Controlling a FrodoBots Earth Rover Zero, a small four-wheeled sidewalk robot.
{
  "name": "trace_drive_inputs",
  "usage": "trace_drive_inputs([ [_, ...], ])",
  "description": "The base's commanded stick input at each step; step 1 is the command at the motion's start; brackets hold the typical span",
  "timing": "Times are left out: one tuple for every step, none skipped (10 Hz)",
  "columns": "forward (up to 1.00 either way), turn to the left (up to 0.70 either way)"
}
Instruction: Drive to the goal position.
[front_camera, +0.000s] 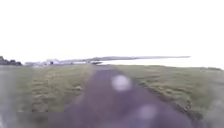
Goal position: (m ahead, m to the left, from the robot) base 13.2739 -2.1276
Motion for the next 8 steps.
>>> trace_drive_inputs([
  [0.70,0.00],
  [0.70,0.00],
  [0.70,0.00],
  [0.70,0.00],
  [0.70,0.00],
  [0.70,0.00],
  [0.70,0.00],
  [0.70,0.00],
])
